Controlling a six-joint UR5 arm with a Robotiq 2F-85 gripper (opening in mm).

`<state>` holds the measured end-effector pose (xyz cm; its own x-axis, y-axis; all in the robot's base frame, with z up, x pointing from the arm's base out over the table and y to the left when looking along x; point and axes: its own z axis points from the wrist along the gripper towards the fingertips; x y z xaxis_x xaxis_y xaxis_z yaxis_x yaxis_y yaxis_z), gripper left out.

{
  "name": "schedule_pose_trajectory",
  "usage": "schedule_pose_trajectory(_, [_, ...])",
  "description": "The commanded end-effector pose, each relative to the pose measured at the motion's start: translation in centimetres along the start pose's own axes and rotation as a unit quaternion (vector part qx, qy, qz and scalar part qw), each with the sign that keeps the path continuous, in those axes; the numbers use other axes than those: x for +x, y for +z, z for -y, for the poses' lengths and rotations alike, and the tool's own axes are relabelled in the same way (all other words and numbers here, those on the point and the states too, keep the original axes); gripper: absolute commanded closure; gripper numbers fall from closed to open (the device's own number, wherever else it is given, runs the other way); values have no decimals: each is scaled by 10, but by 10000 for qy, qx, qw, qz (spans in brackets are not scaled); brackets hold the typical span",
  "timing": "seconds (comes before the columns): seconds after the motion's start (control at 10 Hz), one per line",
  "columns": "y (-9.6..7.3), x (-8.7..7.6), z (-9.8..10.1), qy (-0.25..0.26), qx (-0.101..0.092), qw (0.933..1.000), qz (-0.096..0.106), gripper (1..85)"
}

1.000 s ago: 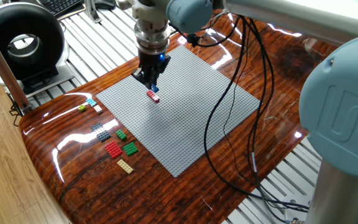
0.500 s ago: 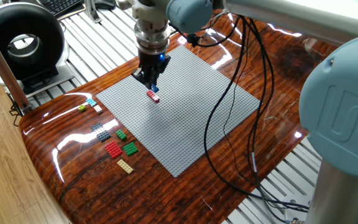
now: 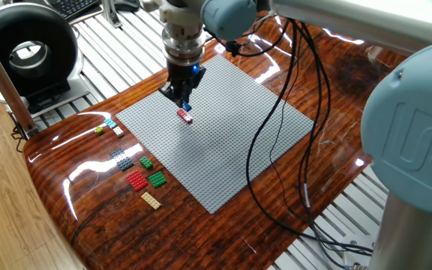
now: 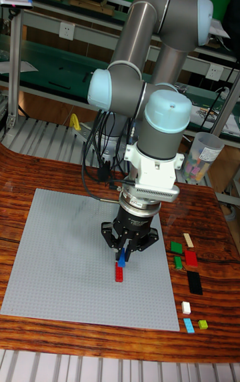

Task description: Build with small Lego blocks

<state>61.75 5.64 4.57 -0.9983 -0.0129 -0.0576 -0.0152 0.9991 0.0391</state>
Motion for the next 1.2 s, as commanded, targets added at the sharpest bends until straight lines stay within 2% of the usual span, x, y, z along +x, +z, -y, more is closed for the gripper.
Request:
schedule_pose_trajectory(0.0, [-3,2,-8,96,-188,9998,-25,843])
schedule_pose_trajectory(0.1, [-3,2,-13,123,-280,9995,-32,843])
schedule_pose_trajectory(0.2, [-2,0,-13,68,-242,9997,-16,843])
schedule_pose_trajectory(0.4, [-4,-6,-3,-189,-33,9998,57,843])
schedule_pose_trajectory(0.5, [-9,-6,-3,-266,-38,9996,95,843])
schedule_pose_trajectory(0.7, [-22,-1,-8,-320,-144,9993,123,843])
schedule_pose_trajectory(0.9, [-22,-2,-15,-417,-287,9986,140,843])
schedule_pose_trajectory(1.1, [-22,-3,-15,-494,-277,9983,156,843])
